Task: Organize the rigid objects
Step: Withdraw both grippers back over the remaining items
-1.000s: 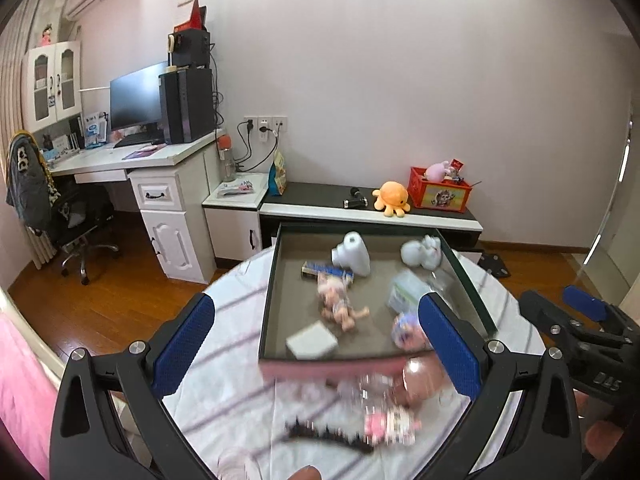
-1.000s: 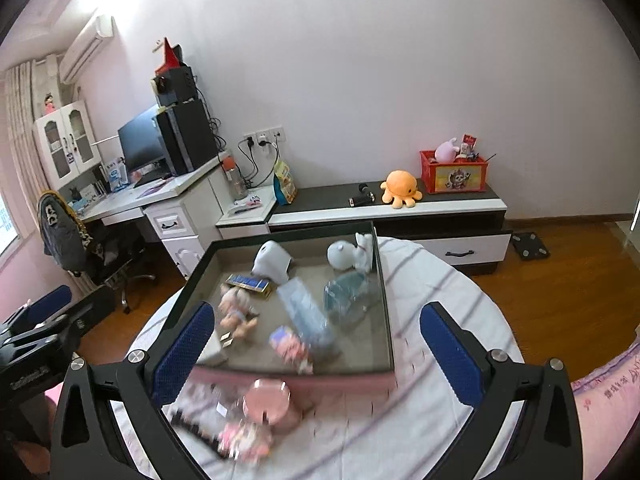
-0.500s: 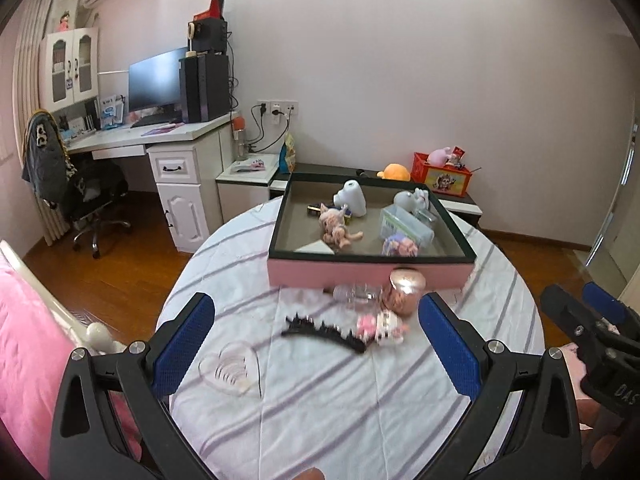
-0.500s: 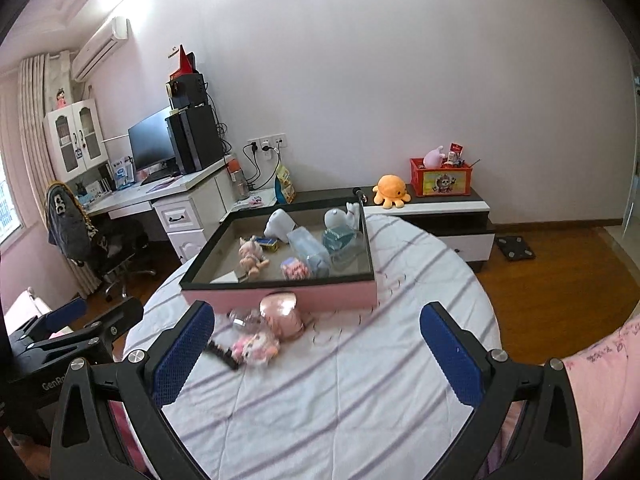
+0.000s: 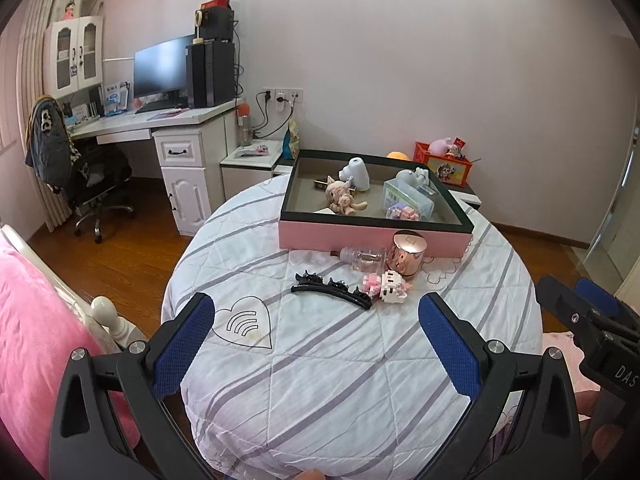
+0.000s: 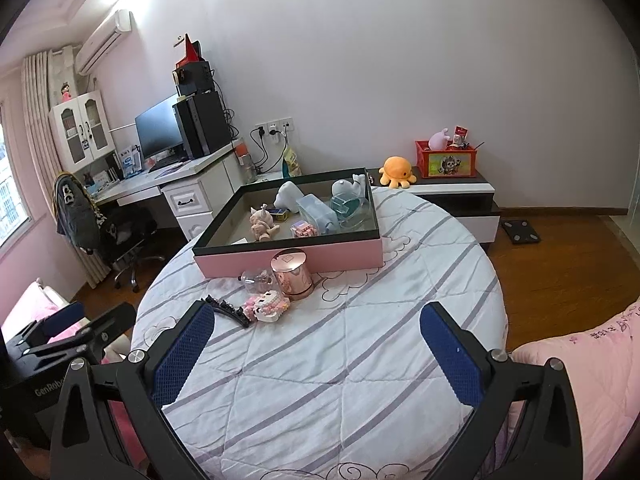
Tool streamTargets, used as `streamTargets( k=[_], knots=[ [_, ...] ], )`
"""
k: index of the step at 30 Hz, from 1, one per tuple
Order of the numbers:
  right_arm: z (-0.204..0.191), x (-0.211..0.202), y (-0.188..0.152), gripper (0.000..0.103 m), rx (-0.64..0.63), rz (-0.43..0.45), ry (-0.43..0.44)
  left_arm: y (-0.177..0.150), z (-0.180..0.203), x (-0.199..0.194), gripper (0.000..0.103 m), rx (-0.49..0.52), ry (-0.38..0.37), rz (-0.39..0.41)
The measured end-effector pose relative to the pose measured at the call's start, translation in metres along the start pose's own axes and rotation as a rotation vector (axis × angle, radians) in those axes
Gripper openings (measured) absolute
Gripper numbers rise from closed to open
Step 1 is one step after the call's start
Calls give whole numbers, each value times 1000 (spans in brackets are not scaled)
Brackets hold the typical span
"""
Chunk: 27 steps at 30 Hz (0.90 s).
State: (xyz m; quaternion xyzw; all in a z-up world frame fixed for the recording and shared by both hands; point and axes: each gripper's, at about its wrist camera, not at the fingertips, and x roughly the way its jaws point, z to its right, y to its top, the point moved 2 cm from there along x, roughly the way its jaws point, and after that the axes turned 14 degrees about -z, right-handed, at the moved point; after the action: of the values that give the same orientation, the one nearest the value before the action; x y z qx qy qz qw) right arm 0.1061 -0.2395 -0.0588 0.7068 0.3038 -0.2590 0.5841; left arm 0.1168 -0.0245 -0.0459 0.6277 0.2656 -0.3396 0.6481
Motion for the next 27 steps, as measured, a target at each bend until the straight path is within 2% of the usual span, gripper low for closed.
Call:
streamTargets(
  k=[7, 17, 23, 27],
  knots=[
    [-2, 19, 8, 103, -12, -51, -2, -2, 2, 27, 103, 26, 7, -62],
    [3, 83, 32, 103, -11, -172, 26, 5, 9, 113, 103, 60, -9, -224],
    [6, 120, 36, 103, -19, -239, 19, 11, 8, 149, 103, 82, -26, -284],
    [5, 140, 40, 103, -26, -269, 26, 14, 7, 164, 103, 112, 9, -314]
  ],
)
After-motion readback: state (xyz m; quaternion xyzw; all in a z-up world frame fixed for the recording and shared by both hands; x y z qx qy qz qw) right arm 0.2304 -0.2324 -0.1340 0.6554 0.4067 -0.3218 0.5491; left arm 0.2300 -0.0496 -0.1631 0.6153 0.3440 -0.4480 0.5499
